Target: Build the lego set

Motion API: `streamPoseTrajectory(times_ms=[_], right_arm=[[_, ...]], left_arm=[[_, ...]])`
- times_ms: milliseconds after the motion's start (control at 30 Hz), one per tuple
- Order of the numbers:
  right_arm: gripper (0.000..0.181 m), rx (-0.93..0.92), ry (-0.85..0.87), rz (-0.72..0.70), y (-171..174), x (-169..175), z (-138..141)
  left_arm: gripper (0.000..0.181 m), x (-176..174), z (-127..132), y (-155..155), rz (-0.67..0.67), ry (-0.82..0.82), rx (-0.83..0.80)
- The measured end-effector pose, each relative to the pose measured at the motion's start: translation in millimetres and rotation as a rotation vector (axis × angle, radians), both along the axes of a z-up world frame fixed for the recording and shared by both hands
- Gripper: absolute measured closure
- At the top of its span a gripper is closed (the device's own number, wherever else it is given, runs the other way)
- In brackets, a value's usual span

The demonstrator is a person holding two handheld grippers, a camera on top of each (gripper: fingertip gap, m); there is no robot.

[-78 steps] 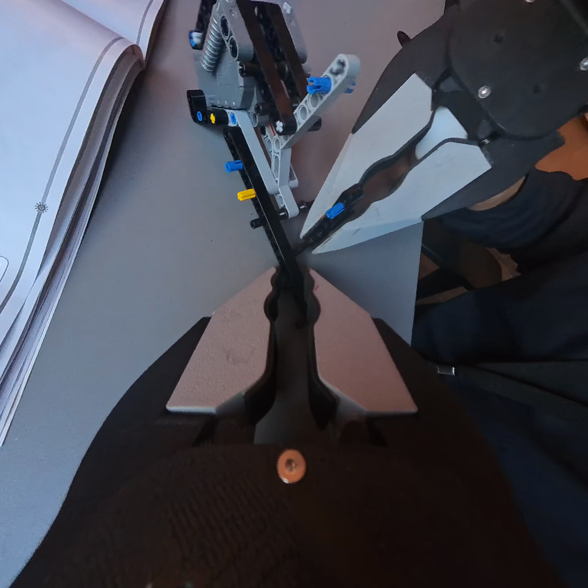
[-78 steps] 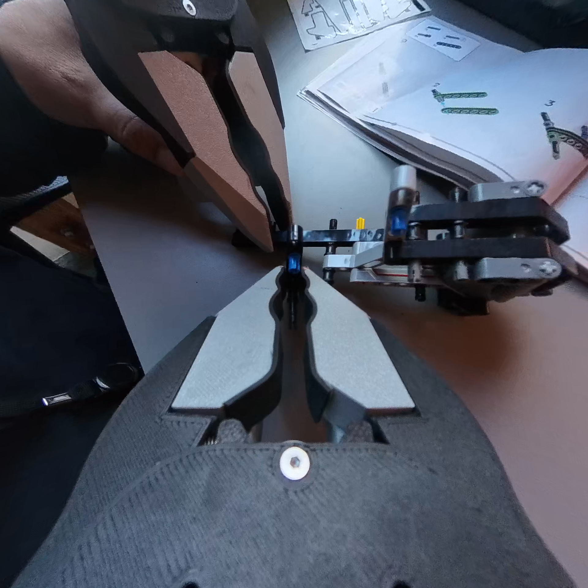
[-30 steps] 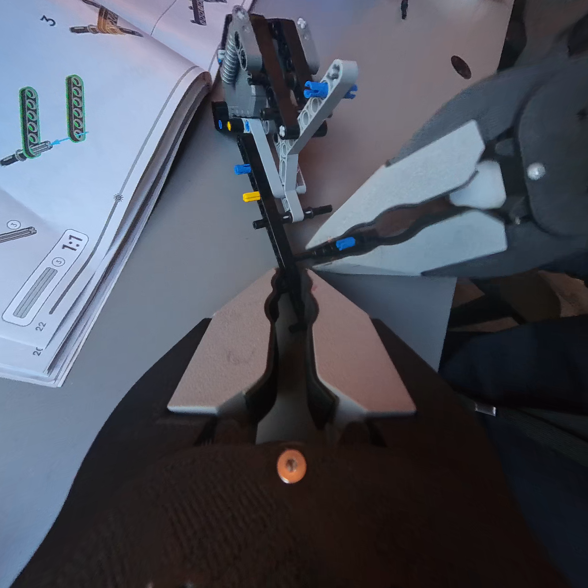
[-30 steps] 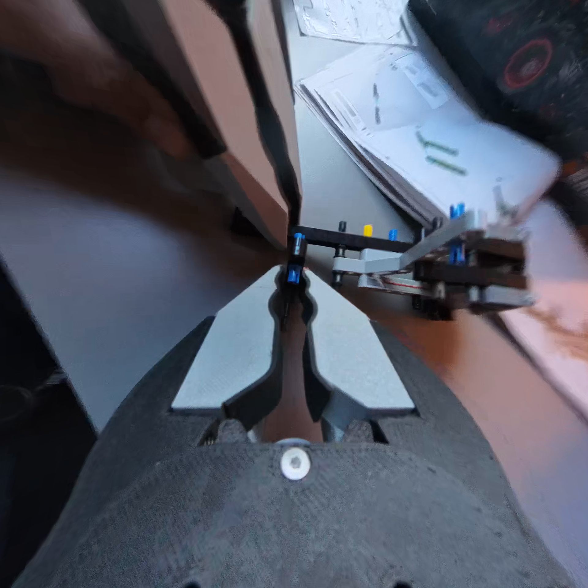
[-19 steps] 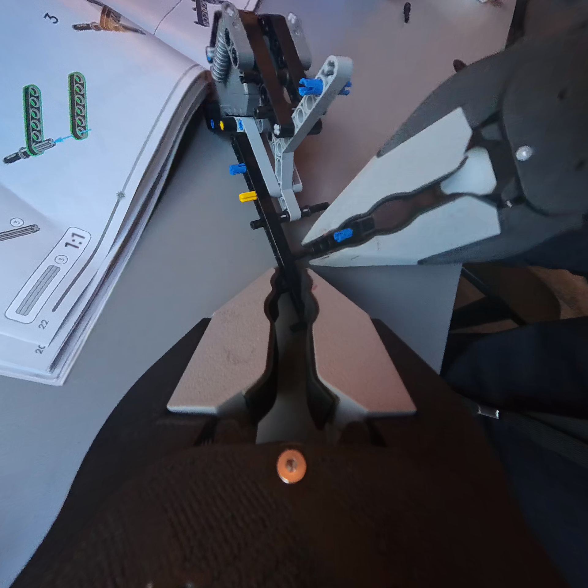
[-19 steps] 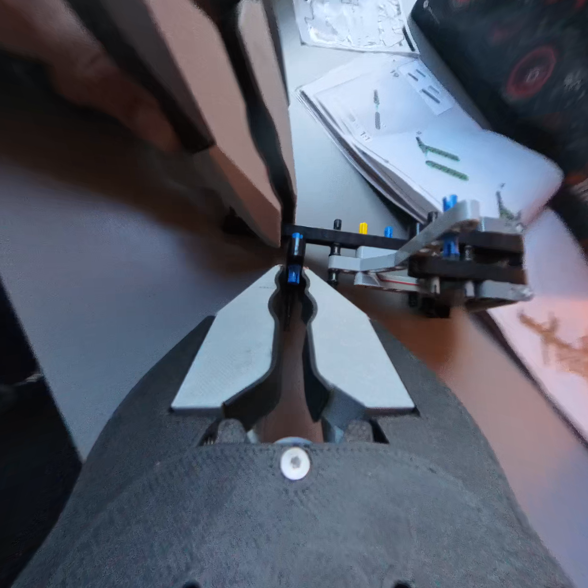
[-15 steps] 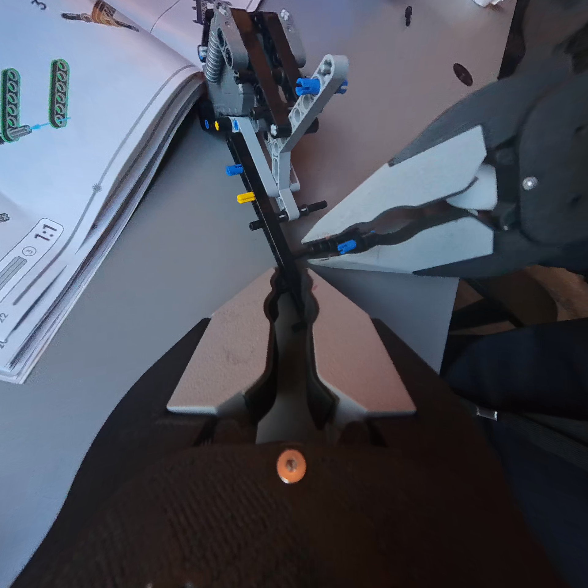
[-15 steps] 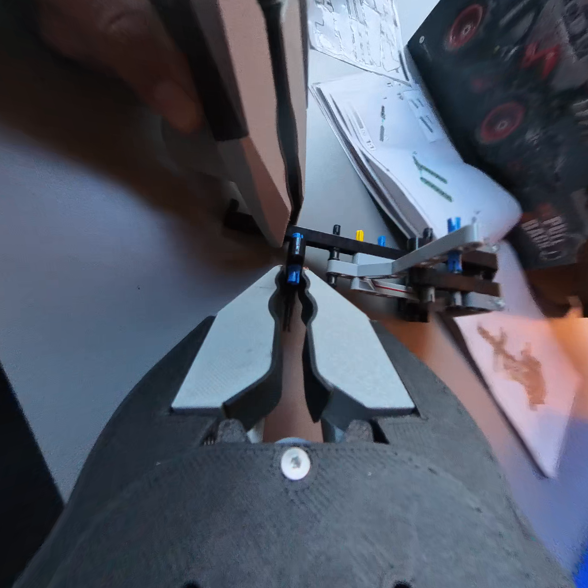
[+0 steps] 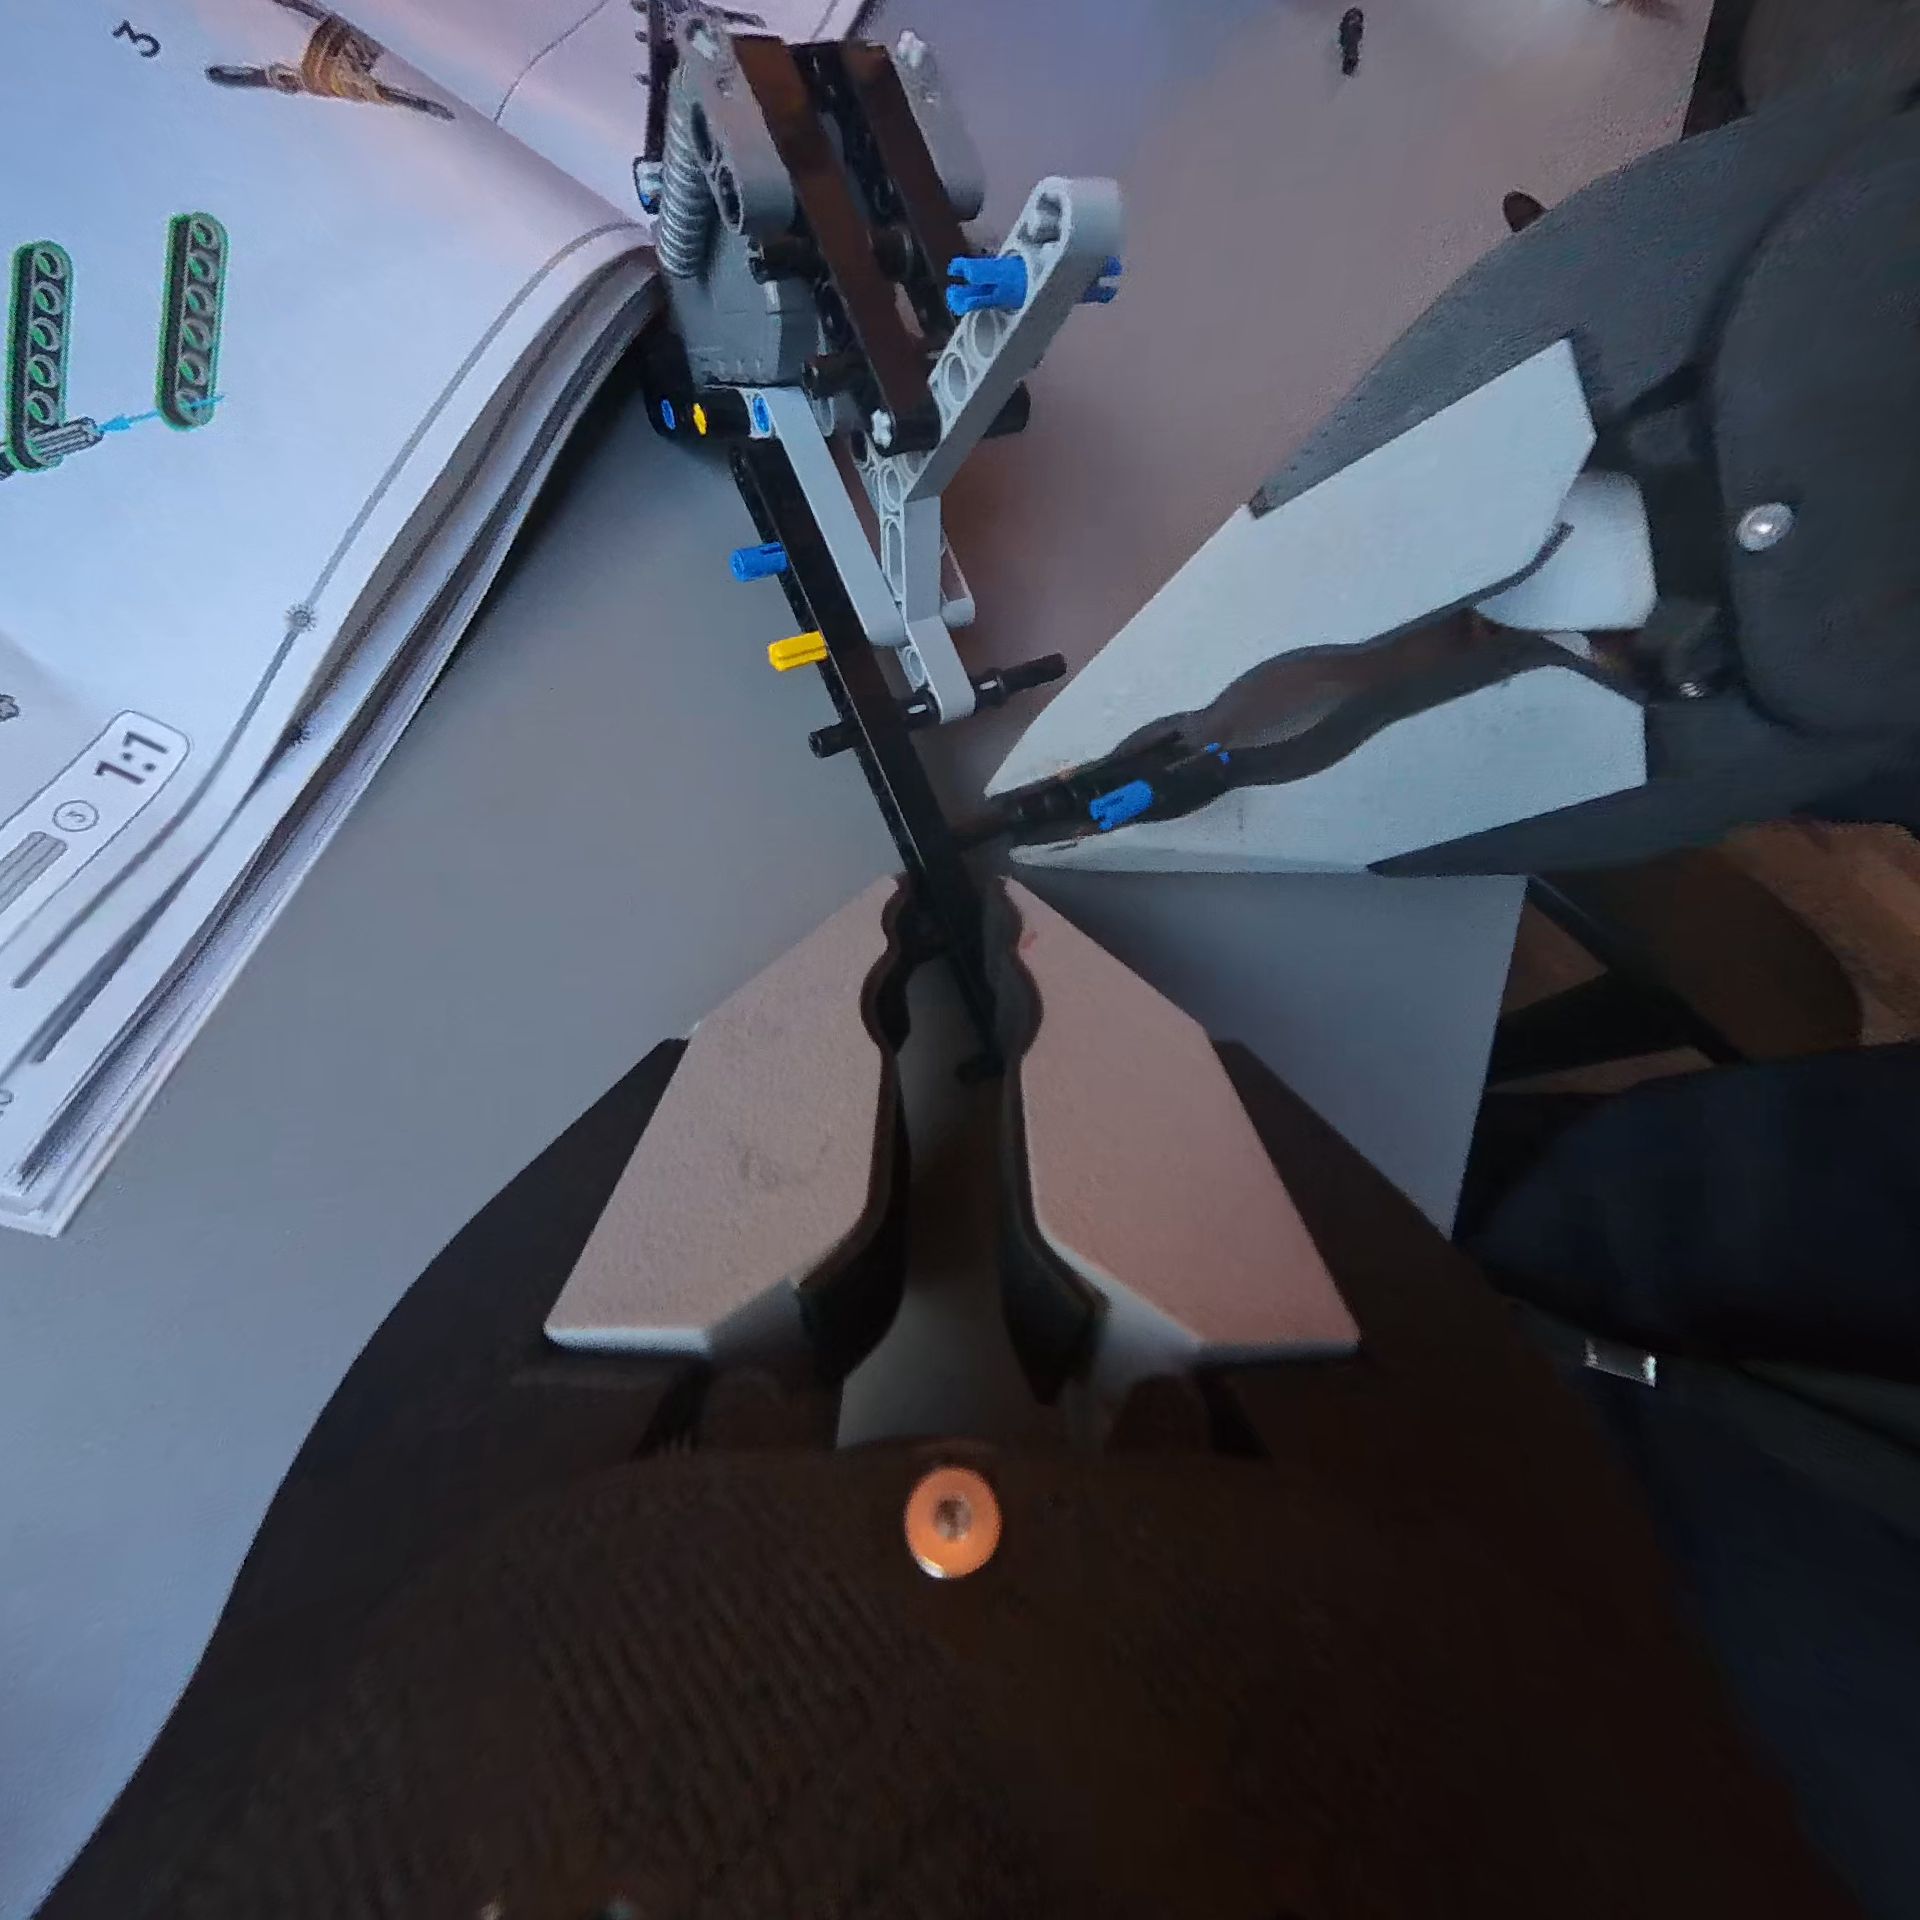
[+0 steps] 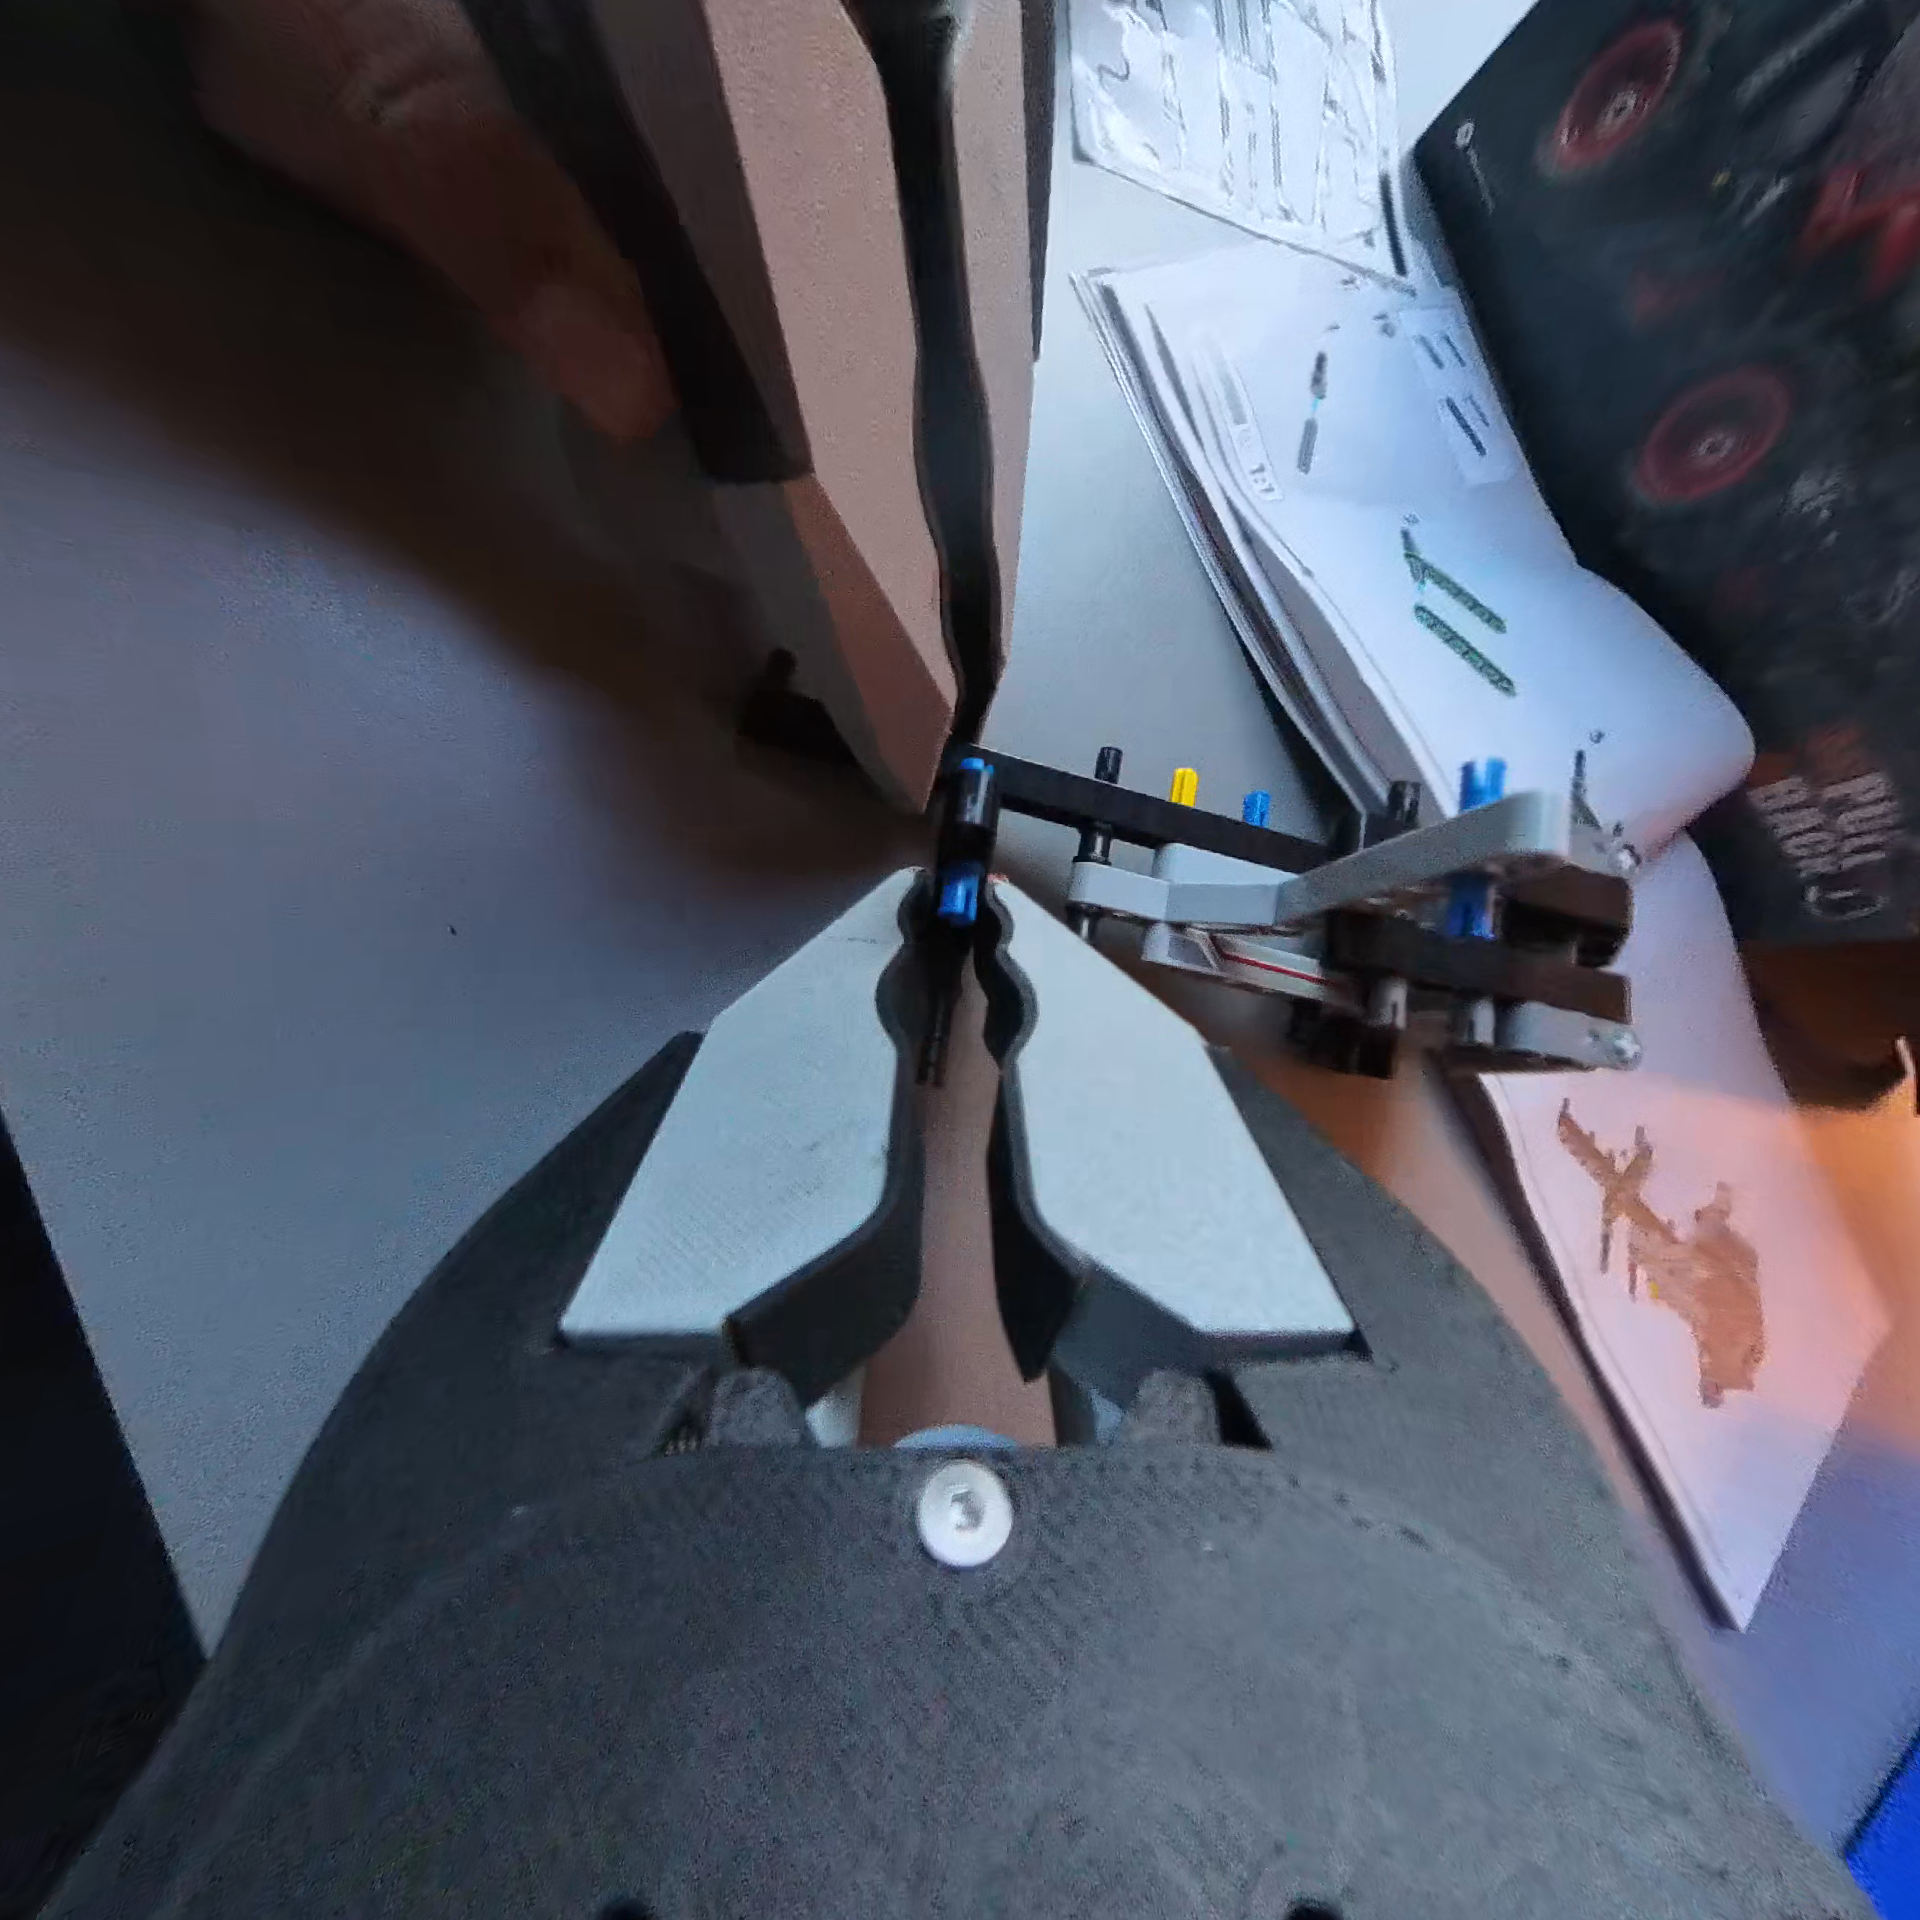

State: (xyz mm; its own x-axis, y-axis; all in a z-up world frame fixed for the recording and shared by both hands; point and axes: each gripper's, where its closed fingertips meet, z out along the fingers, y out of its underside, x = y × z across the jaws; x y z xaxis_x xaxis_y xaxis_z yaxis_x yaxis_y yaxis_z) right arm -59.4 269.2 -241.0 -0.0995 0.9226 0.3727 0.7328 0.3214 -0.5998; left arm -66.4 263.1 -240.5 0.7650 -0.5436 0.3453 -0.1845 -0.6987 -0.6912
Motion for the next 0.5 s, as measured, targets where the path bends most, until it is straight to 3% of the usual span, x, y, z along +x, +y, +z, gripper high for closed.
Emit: streamPoseTrajectory(times_ms=[133,267,333,433,500], right_arm=[[0.176,0.217,-0.035,0.069,2.0,-2.3,1.1],[0.176,-0.294,0.069,-0.033,-2.7,-3.6,-0.2],[0.176,-0.432,0.073,-0.070,-4.0,-4.2,1.2],[0.176,-0.461,0.072,-0.080,-3.7,-5.9,1.8],[0.176,-0.244,0.037,-0.033,2.2,-6.1,1.0]], left_arm=[[0.171,-0.9,0.0,0.3,0.005,-0.001,-0.002],[0.171,-1.1,0.0,0.0,0.004,0.001,0.000],[0.171,-0.8,0.1,-0.2,0.002,0.002,0.001],[0.171,-1.1,0.1,-0.2,0.003,0.005,0.003],[0.171,-1.3,-0.1,0.1,0.006,0.011,0.007]])
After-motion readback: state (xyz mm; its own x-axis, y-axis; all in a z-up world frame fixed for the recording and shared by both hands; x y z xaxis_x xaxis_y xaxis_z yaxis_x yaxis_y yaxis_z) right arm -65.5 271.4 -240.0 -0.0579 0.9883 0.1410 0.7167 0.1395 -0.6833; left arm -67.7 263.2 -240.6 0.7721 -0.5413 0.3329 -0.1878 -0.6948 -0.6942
